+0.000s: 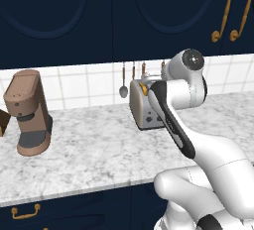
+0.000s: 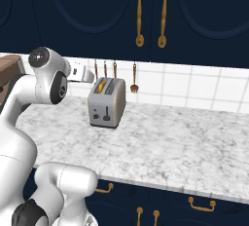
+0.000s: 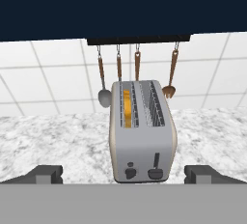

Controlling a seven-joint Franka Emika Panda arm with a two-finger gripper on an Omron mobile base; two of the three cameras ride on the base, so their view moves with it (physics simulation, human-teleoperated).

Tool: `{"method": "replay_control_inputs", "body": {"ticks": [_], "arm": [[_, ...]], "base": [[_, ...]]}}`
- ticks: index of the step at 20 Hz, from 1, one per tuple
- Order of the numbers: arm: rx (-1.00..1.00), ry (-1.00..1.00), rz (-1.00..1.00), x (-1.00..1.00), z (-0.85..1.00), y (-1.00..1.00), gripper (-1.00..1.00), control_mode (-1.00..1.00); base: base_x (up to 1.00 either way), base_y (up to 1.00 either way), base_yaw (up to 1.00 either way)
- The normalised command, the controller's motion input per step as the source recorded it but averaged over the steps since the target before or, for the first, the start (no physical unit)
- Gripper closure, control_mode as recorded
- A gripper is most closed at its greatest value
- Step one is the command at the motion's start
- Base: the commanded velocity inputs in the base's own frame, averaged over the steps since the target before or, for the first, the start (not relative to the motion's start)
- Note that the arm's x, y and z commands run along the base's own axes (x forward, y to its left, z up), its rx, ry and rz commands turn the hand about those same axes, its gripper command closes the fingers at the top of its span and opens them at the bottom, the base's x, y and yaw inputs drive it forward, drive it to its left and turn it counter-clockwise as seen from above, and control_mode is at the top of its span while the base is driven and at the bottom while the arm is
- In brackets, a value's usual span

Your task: Start the toaster. Once the lever pops up, take the bread to the plate on the dining counter.

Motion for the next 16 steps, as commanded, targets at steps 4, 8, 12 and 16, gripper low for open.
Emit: {"method": "replay_control_inputs", "body": {"ticks": [4, 8, 12, 16], "arm": [[0.00, 0.00, 0.00, 0.00, 0.00, 0.00, -1.00, -1.00], [0.00, 0.00, 0.00, 0.00, 0.00, 0.00, -1.00, -1.00], [0.00, 0.00, 0.00, 0.00, 0.00, 0.00, -1.00, -1.00], [0.00, 0.00, 0.00, 0.00, 0.00, 0.00, -1.00, -1.00]], "base": [[0.00, 0.00, 0.00], [0.00, 0.00, 0.00], [0.00, 0.00, 0.00], [0.00, 0.00, 0.00]]}}
